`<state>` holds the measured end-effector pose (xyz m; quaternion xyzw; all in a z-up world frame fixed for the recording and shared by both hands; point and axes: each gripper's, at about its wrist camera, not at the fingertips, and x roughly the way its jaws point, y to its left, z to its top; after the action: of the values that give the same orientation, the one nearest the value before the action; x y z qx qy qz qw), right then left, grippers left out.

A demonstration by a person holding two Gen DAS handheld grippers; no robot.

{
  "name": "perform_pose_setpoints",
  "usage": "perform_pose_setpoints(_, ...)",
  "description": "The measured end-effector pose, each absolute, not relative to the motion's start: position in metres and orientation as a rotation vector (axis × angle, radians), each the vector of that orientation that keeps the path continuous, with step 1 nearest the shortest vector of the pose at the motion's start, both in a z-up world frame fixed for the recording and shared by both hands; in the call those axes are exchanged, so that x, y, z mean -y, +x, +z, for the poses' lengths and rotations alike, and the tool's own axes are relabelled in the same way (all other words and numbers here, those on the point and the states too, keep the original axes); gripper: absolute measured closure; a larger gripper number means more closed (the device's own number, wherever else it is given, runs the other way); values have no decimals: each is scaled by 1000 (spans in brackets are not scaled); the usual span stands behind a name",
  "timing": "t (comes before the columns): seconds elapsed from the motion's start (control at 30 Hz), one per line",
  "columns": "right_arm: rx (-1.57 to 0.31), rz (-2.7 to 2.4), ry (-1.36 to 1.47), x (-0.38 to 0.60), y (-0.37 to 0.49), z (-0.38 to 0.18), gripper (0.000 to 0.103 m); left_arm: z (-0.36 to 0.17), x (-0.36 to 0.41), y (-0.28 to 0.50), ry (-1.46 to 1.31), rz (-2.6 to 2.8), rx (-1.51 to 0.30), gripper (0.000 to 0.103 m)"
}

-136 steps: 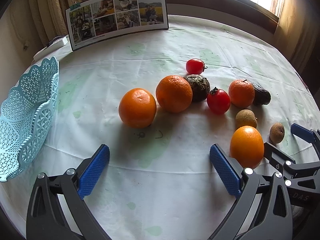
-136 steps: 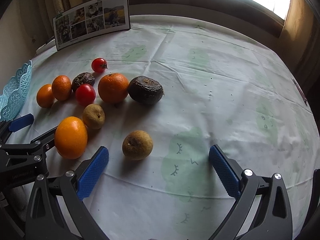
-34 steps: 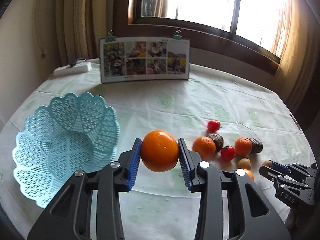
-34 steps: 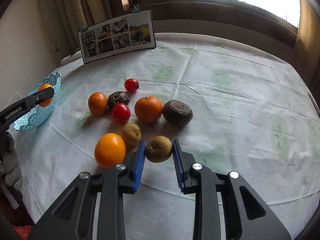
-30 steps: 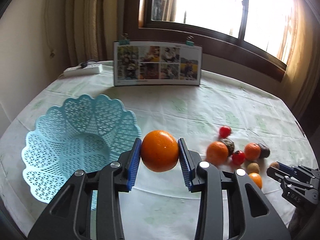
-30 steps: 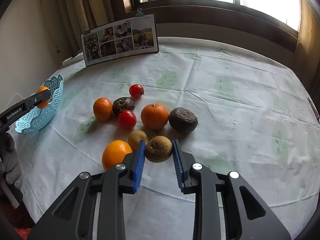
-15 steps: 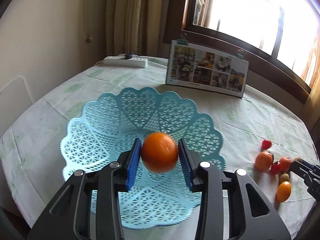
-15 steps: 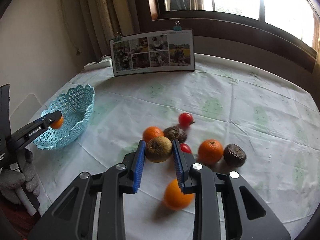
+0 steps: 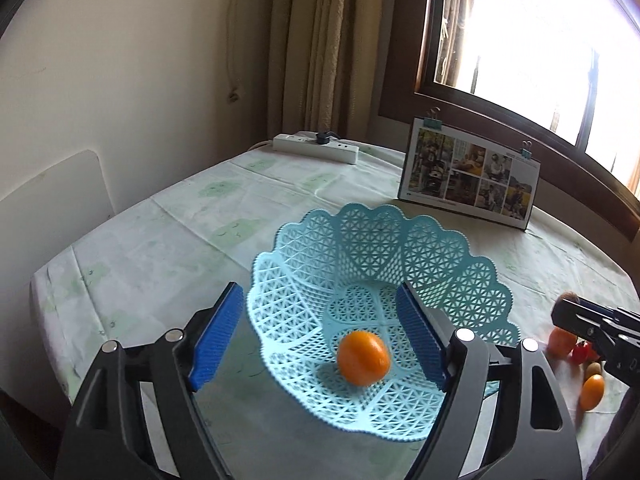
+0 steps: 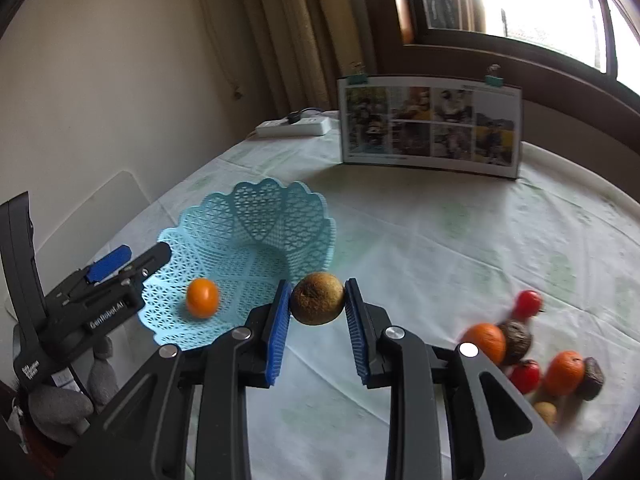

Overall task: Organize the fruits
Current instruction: 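Carry the orange into the blue basket and release while right drops the pear in, then move both open tools back toward the fruit cluster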

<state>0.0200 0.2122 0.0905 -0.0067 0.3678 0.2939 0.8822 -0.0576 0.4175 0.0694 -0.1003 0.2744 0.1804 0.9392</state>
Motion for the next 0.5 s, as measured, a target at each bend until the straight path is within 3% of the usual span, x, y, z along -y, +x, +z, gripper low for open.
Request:
perform_pose_setpoints(0.13, -783, 653, -19, -233, 24, 86, 74, 68, -424, -62, -214, 384, -562, 15)
perform_pose_setpoints(0.2, -788, 668, -12, -240, 26, 85, 69, 68, -426, -62, -219, 387, -564, 14)
perform_pose_setpoints(0.27, -780, 665, 0, -242, 27, 85, 43, 68, -427, -63, -222, 386, -565, 9)
perform_pose_setpoints(0.5, -775, 639, 32, -229, 27, 81, 42, 69, -420, -59, -208, 374, -569, 6)
